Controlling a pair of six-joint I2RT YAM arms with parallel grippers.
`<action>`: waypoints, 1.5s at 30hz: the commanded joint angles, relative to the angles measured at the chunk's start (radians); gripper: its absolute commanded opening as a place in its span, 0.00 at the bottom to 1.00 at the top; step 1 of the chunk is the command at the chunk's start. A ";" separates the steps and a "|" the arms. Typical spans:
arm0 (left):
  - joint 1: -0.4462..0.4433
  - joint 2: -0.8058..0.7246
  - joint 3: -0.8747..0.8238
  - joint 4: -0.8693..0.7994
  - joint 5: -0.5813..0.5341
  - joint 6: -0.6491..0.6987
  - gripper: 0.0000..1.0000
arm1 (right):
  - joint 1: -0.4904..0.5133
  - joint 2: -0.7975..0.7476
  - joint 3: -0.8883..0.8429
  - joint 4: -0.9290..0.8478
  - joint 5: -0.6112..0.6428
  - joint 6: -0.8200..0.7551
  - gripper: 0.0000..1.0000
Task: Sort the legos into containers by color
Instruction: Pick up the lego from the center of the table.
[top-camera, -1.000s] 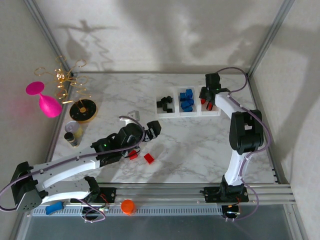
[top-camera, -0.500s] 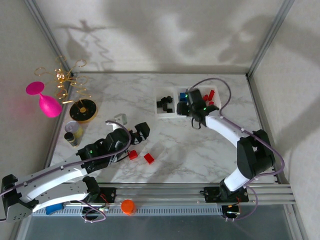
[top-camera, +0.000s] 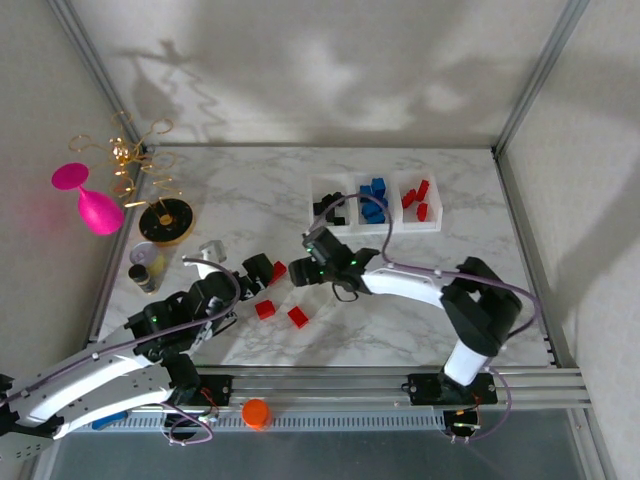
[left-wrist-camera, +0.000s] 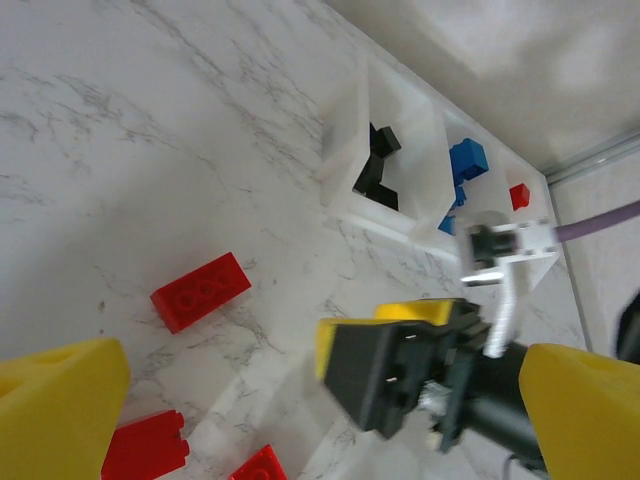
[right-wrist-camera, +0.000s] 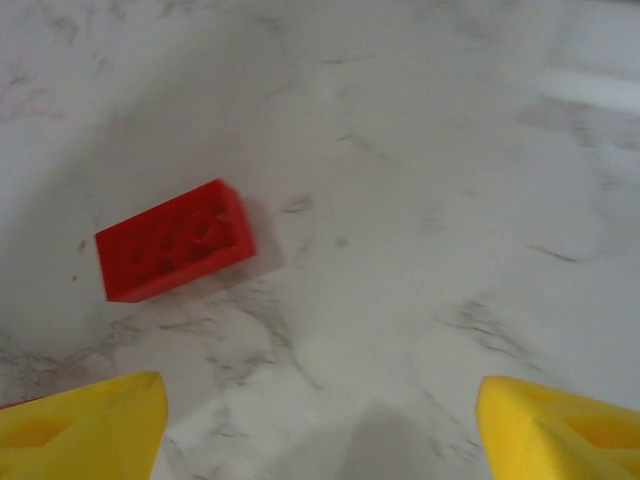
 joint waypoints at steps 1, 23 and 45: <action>0.006 -0.030 -0.004 -0.100 -0.056 -0.064 1.00 | 0.036 0.080 0.074 0.071 0.001 -0.055 0.83; 0.007 -0.137 -0.015 -0.178 -0.095 -0.094 1.00 | 0.074 0.396 0.344 0.014 -0.022 -0.326 0.97; 0.007 -0.087 0.011 -0.129 -0.082 -0.065 1.00 | 0.067 0.308 0.288 0.002 0.016 -0.262 0.60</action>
